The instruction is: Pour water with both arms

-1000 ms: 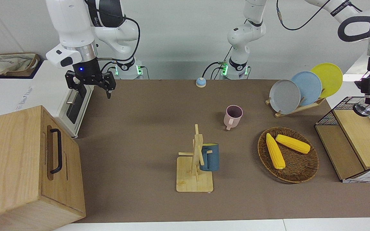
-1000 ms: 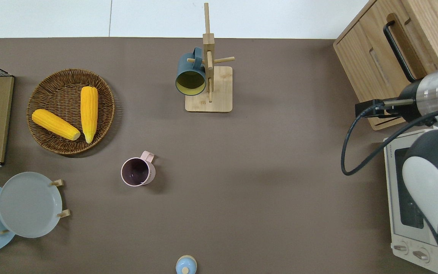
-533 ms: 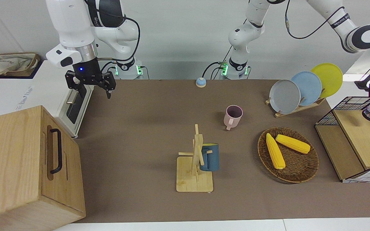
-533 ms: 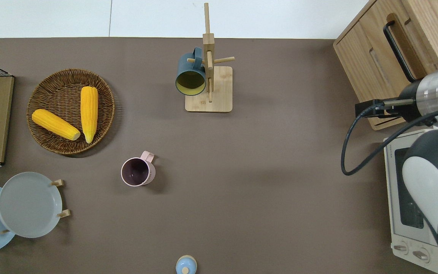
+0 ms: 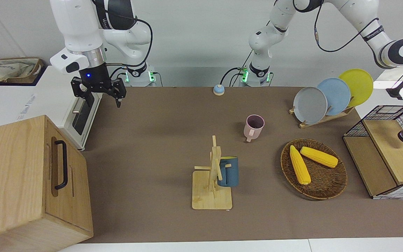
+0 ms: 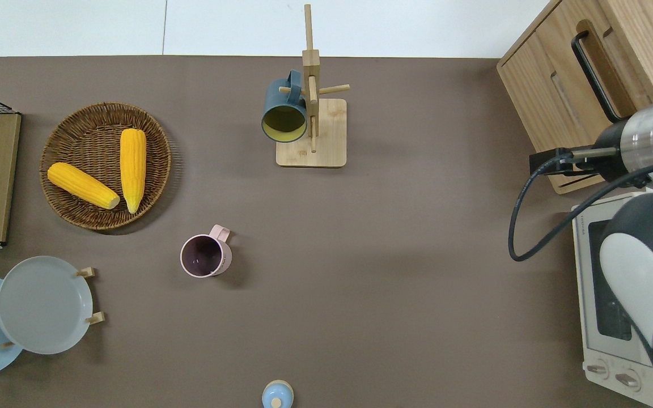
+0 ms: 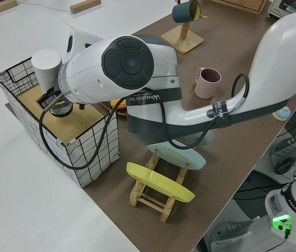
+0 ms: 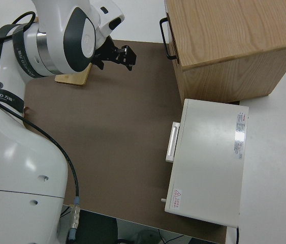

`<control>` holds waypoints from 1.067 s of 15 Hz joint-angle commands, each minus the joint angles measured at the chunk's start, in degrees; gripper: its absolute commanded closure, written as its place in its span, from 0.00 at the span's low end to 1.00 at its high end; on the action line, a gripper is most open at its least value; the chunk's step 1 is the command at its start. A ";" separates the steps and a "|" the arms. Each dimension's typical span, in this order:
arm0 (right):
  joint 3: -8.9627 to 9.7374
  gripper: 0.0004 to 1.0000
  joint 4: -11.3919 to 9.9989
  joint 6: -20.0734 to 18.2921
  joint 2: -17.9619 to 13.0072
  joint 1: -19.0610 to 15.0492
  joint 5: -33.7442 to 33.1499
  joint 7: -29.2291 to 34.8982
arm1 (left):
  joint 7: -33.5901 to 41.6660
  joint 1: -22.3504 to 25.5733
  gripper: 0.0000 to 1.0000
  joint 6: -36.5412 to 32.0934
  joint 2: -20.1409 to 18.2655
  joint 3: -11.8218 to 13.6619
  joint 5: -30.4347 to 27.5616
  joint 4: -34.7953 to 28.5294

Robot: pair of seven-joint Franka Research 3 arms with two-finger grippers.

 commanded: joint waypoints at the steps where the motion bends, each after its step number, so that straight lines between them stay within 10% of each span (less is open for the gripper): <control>1: 0.22 0.01 0.05 -0.26 -0.33 -0.52 1.23 -0.50 | 2.46 -0.18 1.00 0.46 2.63 -0.13 -1.58 3.11; 13: 0.22 0.01 0.14 -0.26 -0.33 -0.52 1.23 -0.50 | 0.71 -0.44 0.97 0.64 5.27 -0.13 5.19 2.76; 15: 0.22 0.01 0.05 -0.26 -0.33 -0.52 1.23 -0.50 | 0.62 -0.27 0.83 0.64 5.54 -0.13 4.93 2.68; 16: 0.22 0.01 0.05 -0.26 -0.33 -0.43 1.23 -0.50 | 0.53 -0.26 0.40 0.64 5.62 -0.13 4.84 2.67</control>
